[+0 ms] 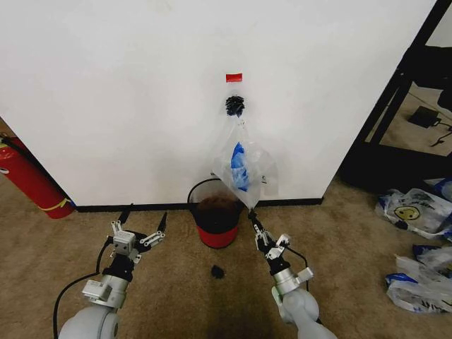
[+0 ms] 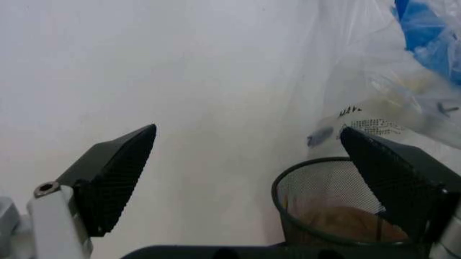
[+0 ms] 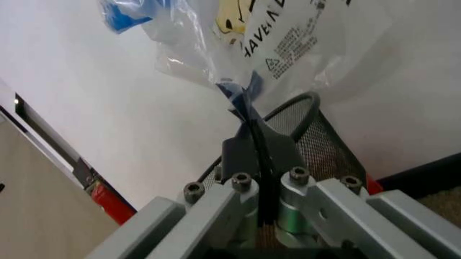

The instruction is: Pick up the garbage bag from the wall and place it over the trash bin.

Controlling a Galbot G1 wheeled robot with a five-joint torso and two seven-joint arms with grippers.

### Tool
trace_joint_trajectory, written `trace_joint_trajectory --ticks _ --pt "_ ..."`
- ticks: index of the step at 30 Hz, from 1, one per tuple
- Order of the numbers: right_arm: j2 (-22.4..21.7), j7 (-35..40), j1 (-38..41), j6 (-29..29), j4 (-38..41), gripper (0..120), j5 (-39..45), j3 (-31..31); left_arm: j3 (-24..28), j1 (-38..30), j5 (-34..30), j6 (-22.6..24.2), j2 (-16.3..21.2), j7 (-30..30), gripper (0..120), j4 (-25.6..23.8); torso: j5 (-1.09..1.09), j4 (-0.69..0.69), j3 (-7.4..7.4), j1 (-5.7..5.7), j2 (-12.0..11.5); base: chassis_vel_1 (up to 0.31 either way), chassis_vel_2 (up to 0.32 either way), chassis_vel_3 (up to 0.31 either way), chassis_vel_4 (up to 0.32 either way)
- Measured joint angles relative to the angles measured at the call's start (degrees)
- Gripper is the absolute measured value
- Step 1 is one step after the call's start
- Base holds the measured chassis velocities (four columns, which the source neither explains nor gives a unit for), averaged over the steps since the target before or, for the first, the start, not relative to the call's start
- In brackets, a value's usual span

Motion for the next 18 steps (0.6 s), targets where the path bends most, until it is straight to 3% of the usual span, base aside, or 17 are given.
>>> trace_joint_trajectory --ticks 5,12,18 --pt "-0.20 -0.04 0.00 0.18 0.68 0 -0.04 -0.16 -0.15 0.29 -0.03 -0.22 -0.09 0.01 100 -0.01 0.00 0.00 0.00 0.00 0.00 0.000 0.000 0.000 0.000" --pt "-3.42 0.17 -2.30 0.94 7.64 0 0.12 -1.13 -0.45 0.56 -0.09 -0.36 -0.15 0.02 100 -0.18 0.00 0.01 0.00 0.00 0.00 0.000 0.000 0.000 0.000" --pt "-11.61 -0.95 -5.96 4.79 19.48 25 -6.77 0.82 -0.62 0.52 -0.10 -0.56 -0.25 0.02 100 0.02 0.00 -0.01 0.00 0.00 0.00 0.000 0.000 0.000 0.000"
